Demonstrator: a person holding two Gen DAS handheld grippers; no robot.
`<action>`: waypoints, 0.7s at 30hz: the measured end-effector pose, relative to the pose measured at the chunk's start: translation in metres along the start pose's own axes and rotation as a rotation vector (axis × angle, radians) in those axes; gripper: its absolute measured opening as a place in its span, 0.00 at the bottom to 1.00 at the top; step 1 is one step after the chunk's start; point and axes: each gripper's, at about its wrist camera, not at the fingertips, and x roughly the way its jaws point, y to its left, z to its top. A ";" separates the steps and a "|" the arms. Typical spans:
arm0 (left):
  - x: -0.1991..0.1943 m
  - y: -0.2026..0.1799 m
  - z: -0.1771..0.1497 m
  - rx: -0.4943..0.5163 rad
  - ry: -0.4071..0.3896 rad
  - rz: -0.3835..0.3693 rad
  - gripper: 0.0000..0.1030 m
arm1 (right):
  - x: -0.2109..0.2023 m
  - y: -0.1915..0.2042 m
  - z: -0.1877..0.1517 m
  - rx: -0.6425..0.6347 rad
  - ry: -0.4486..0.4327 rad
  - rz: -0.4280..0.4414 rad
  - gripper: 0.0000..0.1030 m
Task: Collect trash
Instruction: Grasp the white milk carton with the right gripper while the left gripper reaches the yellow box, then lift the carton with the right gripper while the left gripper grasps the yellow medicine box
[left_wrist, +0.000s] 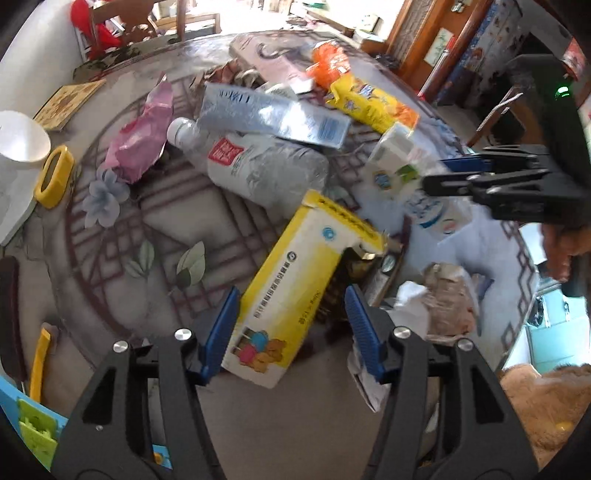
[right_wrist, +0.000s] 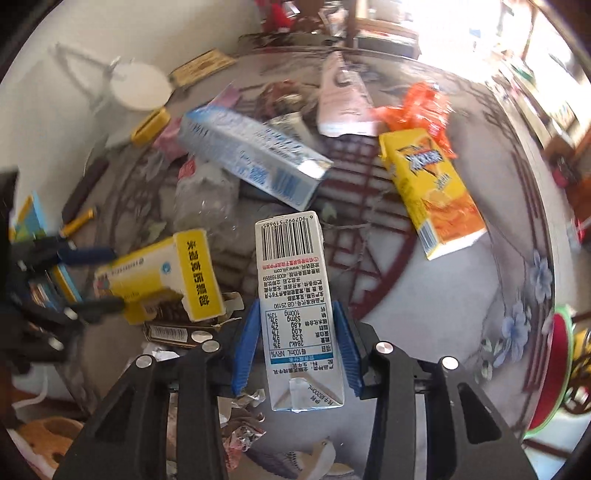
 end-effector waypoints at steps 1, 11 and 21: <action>0.004 0.001 0.001 -0.015 0.003 0.007 0.55 | -0.002 0.000 -0.001 0.009 -0.003 0.003 0.39; 0.028 -0.001 0.010 -0.021 0.045 0.028 0.65 | -0.004 0.004 -0.014 0.033 -0.007 0.040 0.39; -0.018 0.013 0.012 -0.195 -0.099 -0.029 0.00 | -0.037 0.004 -0.011 0.079 -0.118 0.052 0.39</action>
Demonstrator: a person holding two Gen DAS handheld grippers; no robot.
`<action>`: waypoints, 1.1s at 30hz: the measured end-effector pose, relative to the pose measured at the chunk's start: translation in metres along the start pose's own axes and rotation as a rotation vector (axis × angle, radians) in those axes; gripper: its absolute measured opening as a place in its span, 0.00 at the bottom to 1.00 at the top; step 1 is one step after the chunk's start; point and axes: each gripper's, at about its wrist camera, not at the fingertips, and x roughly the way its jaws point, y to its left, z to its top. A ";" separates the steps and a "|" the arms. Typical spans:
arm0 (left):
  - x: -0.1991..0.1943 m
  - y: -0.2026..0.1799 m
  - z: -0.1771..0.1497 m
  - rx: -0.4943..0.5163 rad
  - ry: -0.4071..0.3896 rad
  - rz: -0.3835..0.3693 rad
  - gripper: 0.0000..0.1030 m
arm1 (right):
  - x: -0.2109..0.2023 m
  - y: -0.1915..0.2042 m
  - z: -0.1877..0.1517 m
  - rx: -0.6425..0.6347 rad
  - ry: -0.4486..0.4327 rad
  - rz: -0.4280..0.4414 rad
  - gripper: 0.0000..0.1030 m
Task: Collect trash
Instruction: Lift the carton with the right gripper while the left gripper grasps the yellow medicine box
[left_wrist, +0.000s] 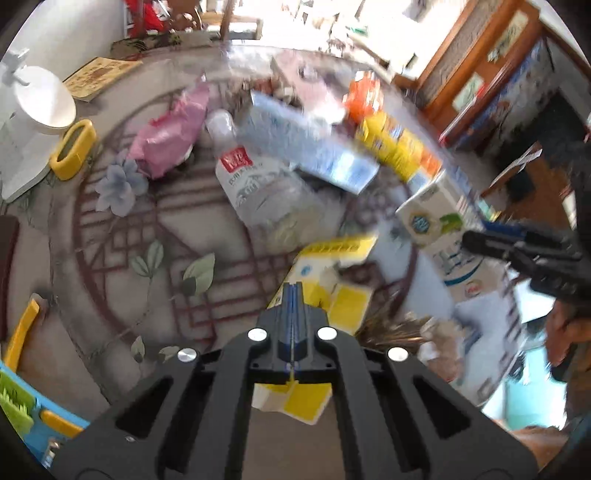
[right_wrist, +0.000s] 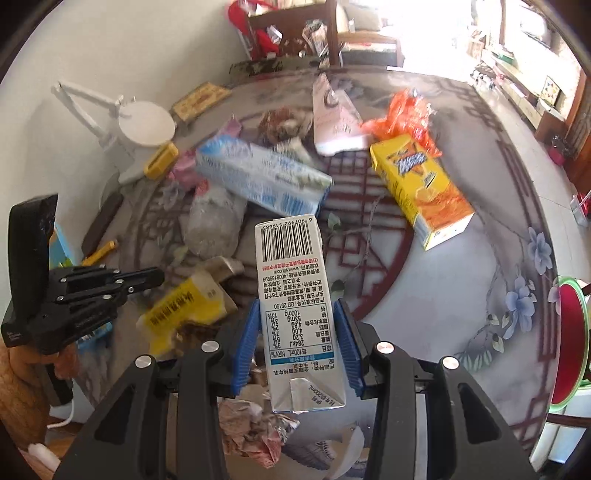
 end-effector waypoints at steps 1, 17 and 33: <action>-0.006 -0.003 0.002 0.002 -0.018 -0.005 0.00 | -0.005 0.001 0.001 0.004 -0.015 0.004 0.39; -0.047 -0.065 0.014 0.021 -0.161 -0.087 0.00 | -0.049 -0.033 -0.001 0.091 -0.119 0.036 0.39; -0.018 -0.164 0.042 0.055 -0.157 -0.084 0.00 | -0.100 -0.189 -0.030 0.255 -0.152 -0.054 0.39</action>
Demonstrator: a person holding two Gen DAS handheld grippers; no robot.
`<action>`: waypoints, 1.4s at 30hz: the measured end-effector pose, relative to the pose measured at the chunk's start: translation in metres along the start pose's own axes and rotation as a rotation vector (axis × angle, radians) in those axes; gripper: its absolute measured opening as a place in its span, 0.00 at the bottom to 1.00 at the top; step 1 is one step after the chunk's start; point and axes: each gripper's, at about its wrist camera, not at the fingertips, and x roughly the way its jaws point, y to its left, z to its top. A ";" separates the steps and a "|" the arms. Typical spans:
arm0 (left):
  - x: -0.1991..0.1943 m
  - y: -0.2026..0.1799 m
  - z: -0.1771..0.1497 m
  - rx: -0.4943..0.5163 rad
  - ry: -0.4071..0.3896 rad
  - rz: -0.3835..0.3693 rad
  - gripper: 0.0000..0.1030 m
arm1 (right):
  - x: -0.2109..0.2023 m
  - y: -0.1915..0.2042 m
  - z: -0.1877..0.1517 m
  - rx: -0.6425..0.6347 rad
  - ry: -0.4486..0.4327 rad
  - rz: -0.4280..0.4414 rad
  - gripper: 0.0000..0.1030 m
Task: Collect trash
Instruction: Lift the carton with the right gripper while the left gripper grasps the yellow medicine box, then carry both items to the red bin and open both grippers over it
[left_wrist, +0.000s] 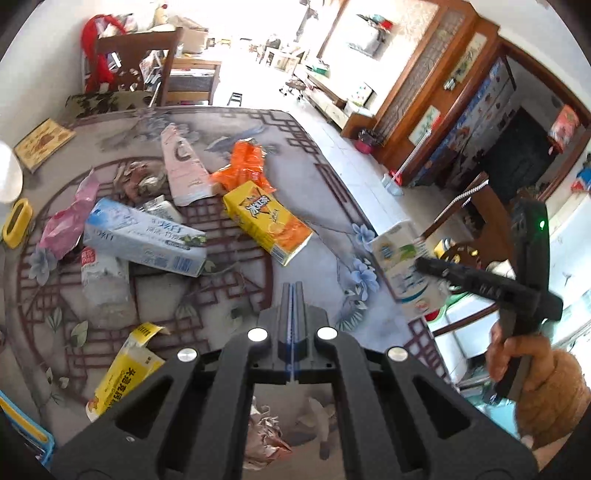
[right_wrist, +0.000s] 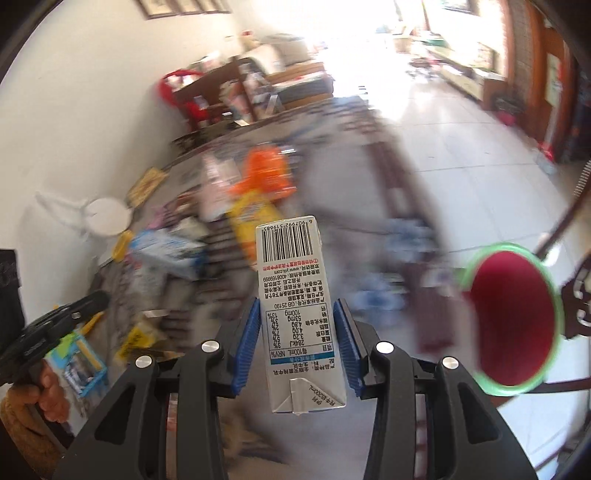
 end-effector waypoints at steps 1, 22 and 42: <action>-0.002 0.001 0.000 0.001 -0.004 0.027 0.00 | -0.005 -0.012 0.000 0.011 -0.004 -0.008 0.39; 0.031 0.129 -0.086 -0.033 0.361 0.316 0.70 | 0.041 0.044 -0.006 -0.144 0.129 0.093 0.39; -0.019 0.136 -0.053 -0.199 0.081 0.323 0.31 | 0.041 0.054 -0.007 -0.095 0.115 0.083 0.39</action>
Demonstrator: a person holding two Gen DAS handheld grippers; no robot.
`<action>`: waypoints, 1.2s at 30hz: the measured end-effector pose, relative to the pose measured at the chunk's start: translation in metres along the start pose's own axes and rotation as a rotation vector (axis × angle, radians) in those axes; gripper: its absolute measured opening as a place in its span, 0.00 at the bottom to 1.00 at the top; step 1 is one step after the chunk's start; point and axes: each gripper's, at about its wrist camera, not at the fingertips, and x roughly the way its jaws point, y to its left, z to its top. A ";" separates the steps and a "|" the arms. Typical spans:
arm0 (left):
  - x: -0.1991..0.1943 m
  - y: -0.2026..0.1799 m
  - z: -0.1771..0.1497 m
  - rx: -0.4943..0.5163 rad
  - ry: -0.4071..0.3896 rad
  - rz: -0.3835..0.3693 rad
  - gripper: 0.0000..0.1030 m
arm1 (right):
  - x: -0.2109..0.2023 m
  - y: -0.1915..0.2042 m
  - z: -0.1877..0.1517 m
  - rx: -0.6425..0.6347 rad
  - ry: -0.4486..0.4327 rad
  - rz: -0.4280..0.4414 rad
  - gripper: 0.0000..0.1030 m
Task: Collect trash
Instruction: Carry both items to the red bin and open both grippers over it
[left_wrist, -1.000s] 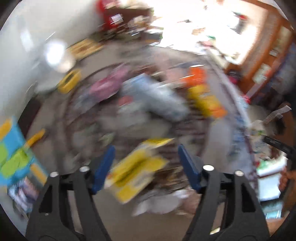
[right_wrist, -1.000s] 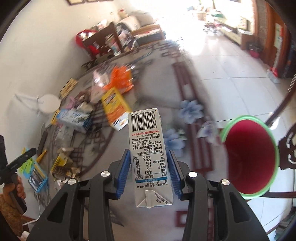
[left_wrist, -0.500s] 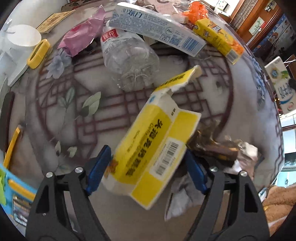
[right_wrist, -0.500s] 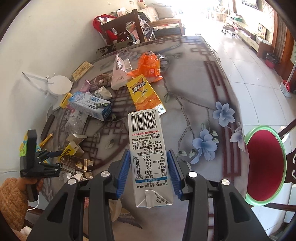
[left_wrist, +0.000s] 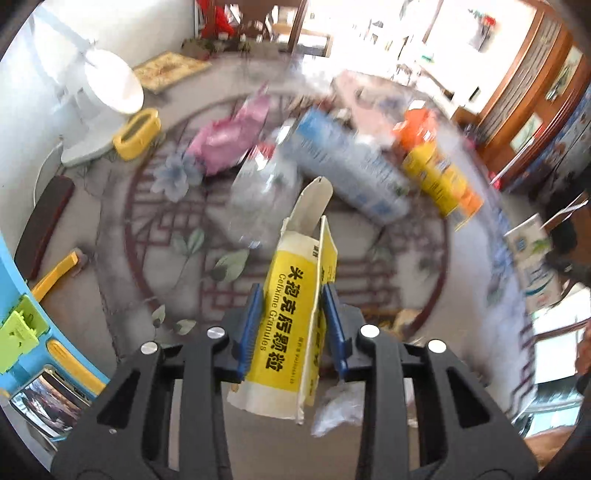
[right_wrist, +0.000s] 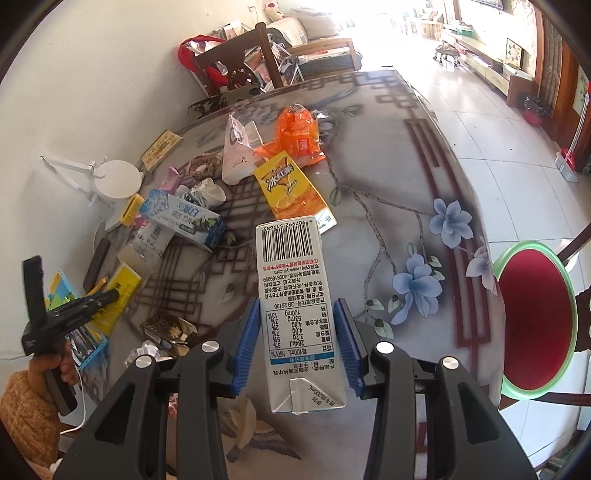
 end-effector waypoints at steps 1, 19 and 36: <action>-0.005 -0.007 0.003 0.003 -0.022 -0.014 0.31 | -0.001 -0.001 0.001 0.000 -0.004 -0.001 0.39; 0.007 -0.216 0.025 0.208 -0.004 -0.340 0.32 | -0.059 -0.186 -0.024 0.246 -0.077 -0.319 0.39; 0.070 -0.473 0.015 0.510 0.103 -0.606 0.71 | -0.151 -0.278 -0.045 0.372 -0.259 -0.502 0.72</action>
